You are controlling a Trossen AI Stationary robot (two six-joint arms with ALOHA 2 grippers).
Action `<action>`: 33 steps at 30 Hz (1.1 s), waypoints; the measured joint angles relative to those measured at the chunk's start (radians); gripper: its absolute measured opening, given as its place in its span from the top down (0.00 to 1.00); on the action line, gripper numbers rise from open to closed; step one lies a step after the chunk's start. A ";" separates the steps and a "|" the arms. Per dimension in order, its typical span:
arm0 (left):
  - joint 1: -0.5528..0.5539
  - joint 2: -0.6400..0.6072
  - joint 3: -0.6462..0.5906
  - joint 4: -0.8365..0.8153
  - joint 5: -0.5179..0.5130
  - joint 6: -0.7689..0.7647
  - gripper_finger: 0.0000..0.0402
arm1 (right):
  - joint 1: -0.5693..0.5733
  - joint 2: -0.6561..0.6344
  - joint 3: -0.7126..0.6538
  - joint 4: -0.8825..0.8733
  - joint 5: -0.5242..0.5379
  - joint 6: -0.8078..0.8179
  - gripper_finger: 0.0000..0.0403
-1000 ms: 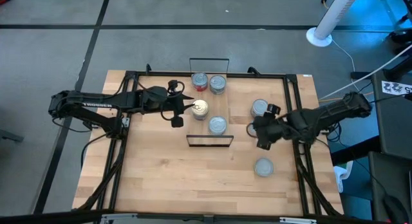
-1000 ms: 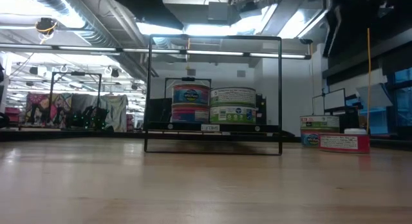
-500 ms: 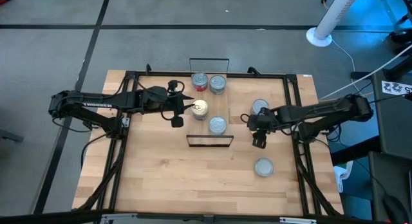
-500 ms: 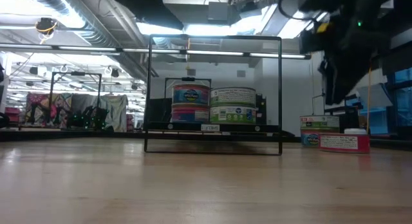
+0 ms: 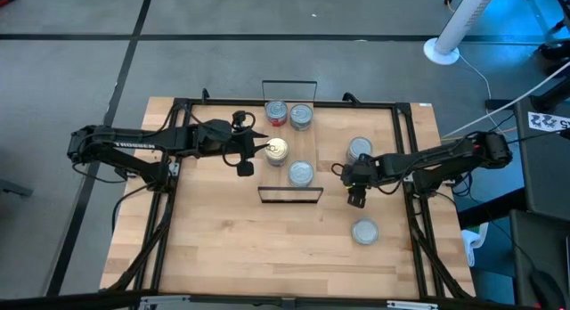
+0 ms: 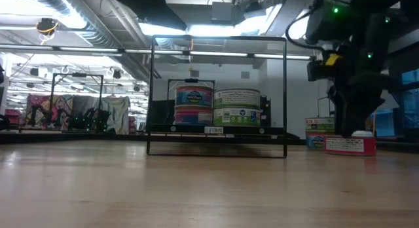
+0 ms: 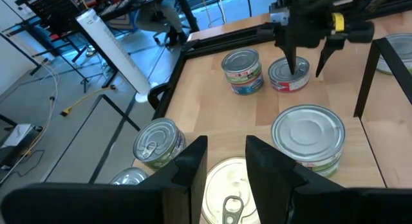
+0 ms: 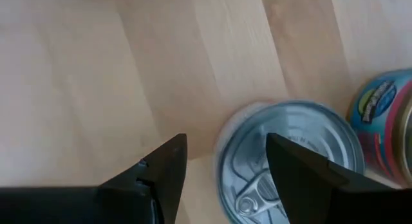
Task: Stack canned seafood by type on shelf
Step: Stack the red tuna can on top of the other red tuna can on the shelf
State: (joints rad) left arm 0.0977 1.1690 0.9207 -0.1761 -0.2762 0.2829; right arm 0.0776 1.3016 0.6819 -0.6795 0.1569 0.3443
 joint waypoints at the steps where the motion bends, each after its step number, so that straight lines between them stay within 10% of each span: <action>1: 0.000 0.000 0.000 0.000 0.000 -0.001 0.75 | 0.000 0.008 -0.002 -0.001 0.003 0.000 0.47; 33: 0.000 0.000 0.000 0.000 0.001 -0.023 0.75 | 0.000 0.092 -0.001 0.001 0.070 0.003 0.82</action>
State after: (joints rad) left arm 0.0975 1.1694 0.9207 -0.1764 -0.2756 0.2600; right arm 0.0780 1.3941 0.6807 -0.6781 0.2272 0.3470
